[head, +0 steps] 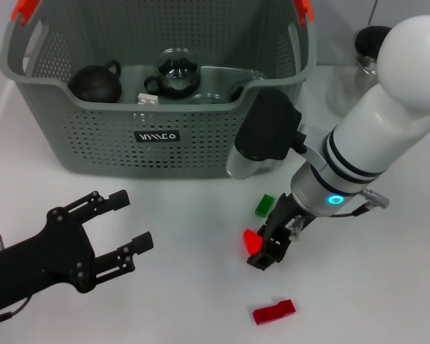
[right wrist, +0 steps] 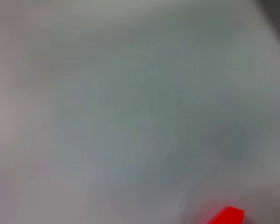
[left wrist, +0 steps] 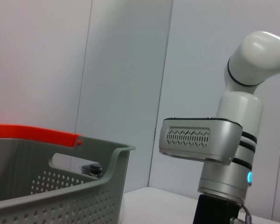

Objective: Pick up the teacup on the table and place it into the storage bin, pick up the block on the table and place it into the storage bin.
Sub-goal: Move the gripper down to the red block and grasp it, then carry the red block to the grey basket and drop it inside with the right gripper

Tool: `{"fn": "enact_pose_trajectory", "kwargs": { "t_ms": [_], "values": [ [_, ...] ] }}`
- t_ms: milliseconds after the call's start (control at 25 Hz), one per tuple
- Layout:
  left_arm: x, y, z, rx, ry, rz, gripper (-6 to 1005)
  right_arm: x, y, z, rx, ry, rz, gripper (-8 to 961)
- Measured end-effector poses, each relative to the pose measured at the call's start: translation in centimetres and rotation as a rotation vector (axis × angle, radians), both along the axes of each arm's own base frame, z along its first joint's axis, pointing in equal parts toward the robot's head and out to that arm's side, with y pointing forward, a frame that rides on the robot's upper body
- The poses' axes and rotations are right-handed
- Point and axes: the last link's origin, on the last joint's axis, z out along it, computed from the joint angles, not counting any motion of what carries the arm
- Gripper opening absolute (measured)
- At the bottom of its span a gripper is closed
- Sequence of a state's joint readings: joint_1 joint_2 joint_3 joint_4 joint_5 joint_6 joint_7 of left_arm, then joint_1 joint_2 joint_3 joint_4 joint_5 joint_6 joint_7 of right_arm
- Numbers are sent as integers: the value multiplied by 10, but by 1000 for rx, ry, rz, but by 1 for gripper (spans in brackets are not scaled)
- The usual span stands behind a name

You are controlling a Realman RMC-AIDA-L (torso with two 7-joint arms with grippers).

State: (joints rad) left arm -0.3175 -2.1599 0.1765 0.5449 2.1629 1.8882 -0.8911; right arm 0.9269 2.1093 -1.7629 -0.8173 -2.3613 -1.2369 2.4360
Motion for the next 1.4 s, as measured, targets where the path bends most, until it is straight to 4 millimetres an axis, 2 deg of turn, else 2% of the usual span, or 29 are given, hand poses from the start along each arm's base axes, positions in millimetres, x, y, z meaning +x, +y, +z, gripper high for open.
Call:
{"fn": "enact_pose_trajectory", "kwargs": {
  "t_ms": [560,800,960,1240,1400],
  "values": [
    [0,0,0,0,0,2,763,1,4,-1,42,10,-35,524],
    [0,0,-1,0,1,4,763,2,3,1,42,4,-49,322],
    [0,0,0,0,1,4,763,1,3,5,38,17,-66,271],
    [-1,0,0,2,1,5,763,-10,3,27,30,84,-115,256],
    [-2,0,2,12,0,11,763,-17,5,58,56,142,-140,258]
  ]
}}
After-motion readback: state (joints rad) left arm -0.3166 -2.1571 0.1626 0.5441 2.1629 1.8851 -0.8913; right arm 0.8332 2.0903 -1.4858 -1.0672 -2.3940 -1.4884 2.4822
